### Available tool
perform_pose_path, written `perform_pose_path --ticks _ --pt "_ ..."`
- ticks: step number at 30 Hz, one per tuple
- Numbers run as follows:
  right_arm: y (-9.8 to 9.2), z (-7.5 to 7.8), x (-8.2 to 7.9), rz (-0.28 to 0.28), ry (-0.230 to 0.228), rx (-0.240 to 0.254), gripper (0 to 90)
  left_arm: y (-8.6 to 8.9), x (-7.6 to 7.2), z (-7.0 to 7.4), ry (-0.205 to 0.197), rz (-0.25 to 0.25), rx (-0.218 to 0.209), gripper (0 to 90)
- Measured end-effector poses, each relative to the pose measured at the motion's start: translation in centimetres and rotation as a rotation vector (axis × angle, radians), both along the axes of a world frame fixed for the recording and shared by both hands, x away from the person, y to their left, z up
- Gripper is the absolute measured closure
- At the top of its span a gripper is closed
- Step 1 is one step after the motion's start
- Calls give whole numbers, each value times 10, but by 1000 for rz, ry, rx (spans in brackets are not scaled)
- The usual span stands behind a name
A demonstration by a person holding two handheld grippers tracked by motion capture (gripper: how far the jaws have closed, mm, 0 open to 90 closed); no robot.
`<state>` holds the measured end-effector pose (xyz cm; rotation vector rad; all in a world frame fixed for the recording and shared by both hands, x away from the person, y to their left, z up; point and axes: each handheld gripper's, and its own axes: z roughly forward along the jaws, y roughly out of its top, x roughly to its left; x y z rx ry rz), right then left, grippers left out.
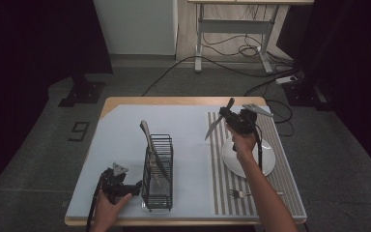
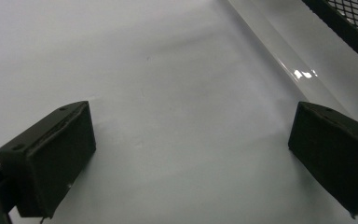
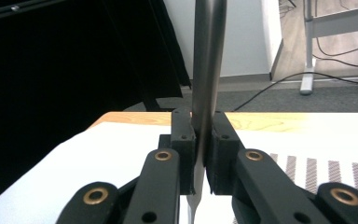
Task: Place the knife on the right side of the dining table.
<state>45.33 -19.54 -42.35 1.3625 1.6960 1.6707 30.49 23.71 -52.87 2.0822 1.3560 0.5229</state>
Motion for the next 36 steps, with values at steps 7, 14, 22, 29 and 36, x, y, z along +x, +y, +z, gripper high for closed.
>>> perform_pose_path --ticks 7,14,22,29,36 --pt "-7 -7 13 -36 12 -9 837 0 0 0 0 0 0 0" --pt "-15 -9 23 -71 15 0 837 0 0 0 0 0 -1 0" --pt "-28 -9 33 -104 18 -5 837 0 0 0 0 0 0 0" --pt "-37 -12 41 -137 11 24 836 0 0 0 0 0 0 0" --pt "-39 -18 49 -154 14 30 837 0 0 0 0 0 0 0"
